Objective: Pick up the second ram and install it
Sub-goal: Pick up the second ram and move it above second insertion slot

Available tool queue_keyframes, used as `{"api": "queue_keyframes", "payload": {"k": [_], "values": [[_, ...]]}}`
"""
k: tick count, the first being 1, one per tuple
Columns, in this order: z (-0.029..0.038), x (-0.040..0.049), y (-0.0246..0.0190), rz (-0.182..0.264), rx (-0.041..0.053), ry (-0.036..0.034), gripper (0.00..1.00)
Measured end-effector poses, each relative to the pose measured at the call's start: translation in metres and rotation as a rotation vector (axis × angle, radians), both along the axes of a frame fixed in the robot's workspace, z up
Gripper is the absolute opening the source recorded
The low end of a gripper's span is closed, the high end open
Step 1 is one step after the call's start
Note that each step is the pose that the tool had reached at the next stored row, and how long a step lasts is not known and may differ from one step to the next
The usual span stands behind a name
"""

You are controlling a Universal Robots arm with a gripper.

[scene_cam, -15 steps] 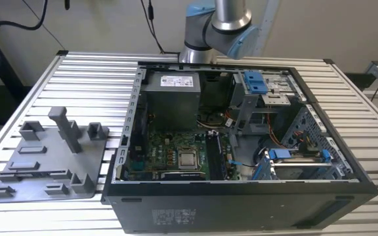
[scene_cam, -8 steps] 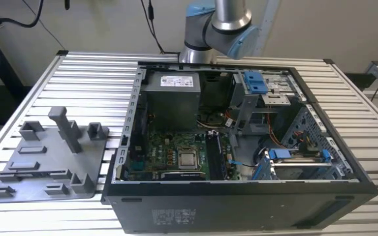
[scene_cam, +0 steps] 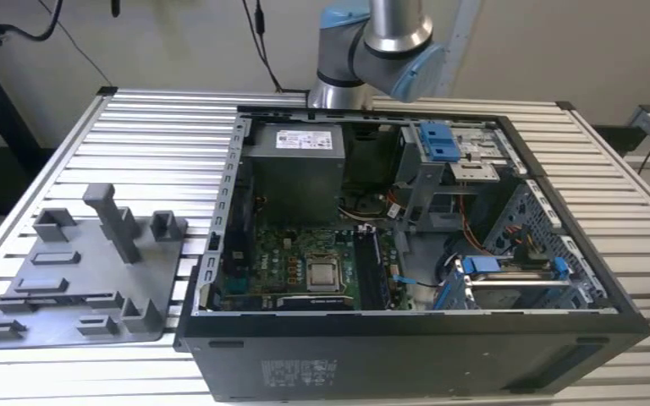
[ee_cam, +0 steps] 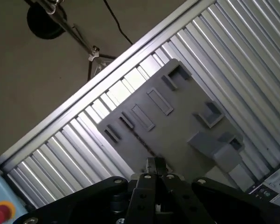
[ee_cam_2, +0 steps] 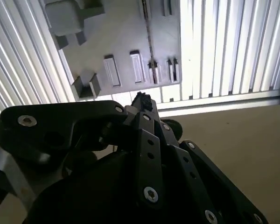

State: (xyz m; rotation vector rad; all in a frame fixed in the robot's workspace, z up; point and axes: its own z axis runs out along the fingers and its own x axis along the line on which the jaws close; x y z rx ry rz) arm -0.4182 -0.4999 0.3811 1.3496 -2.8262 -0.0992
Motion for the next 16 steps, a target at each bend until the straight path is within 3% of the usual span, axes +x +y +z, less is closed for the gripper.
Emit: {"api": "queue_keyframes", "payload": {"k": [10,16], "values": [[-0.0010,0.0001,0.0000,0.181,0.0000,-0.0004,0.11],[-0.0024,0.0001,0.0000,0.291,-0.0013,-0.0122,0.11]]}}
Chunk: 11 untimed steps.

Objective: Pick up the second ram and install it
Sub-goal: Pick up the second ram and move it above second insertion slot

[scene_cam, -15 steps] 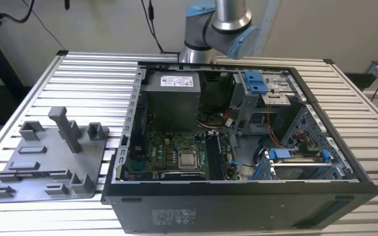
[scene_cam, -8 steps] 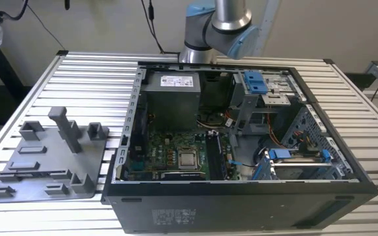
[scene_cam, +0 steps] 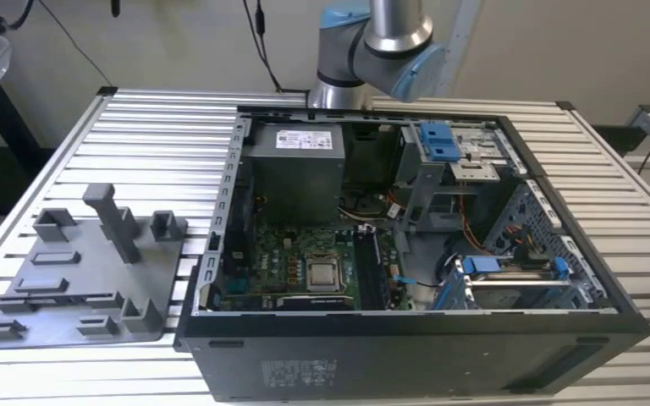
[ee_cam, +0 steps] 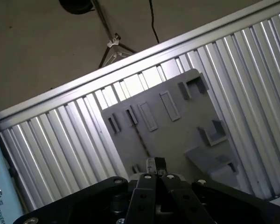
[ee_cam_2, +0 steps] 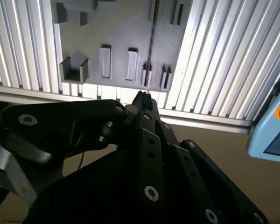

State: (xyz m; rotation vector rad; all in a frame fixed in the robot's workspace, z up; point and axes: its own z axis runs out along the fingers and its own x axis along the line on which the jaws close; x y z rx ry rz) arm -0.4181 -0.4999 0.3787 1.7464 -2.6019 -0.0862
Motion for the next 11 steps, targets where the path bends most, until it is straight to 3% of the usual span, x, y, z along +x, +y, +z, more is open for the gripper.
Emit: {"api": "queue_keyframes", "payload": {"k": [11], "values": [[-0.0051,0.0000,0.0000,0.195,0.0002,-0.0108,0.11]]}}
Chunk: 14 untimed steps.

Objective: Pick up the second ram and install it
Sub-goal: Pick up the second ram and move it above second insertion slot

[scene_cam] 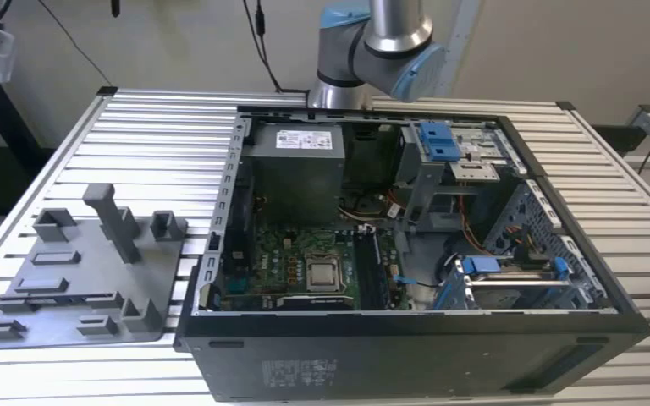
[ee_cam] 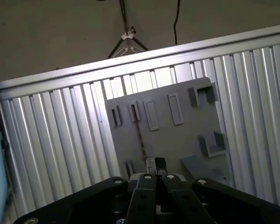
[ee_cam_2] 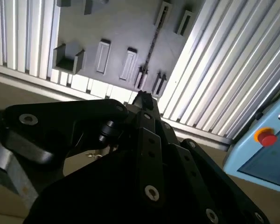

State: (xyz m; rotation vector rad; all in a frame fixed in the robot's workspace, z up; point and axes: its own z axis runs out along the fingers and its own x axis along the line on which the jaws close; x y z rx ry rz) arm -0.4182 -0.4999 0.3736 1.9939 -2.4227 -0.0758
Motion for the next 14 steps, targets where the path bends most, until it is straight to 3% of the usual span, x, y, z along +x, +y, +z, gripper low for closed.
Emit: {"api": "queue_keyframes", "payload": {"k": [5,14], "values": [[-0.0021,0.0000,0.0000,0.084,-0.0007,-0.0049,0.11],[-0.0043,0.0000,0.0000,0.187,-0.0068,-0.0231,0.11]]}}
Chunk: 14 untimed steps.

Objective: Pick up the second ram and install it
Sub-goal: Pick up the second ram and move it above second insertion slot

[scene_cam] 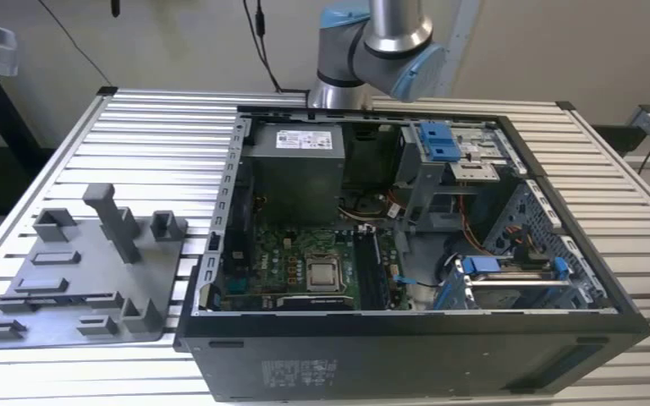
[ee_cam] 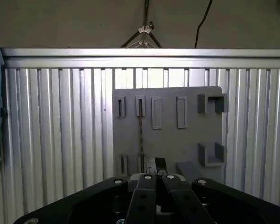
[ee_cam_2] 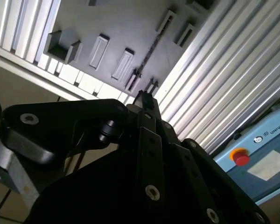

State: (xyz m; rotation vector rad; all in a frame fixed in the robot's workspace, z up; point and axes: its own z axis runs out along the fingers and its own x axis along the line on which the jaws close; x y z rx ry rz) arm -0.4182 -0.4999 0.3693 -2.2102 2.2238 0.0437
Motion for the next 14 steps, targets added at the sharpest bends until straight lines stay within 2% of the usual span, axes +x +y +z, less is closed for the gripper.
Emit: {"api": "queue_keyframes", "payload": {"k": [4,14], "values": [[-0.0009,0.0000,0.0000,0.024,-0.0001,-0.0056,0.11],[-0.0009,0.0000,0.0000,0.060,0.0000,-0.0058,0.11]]}}
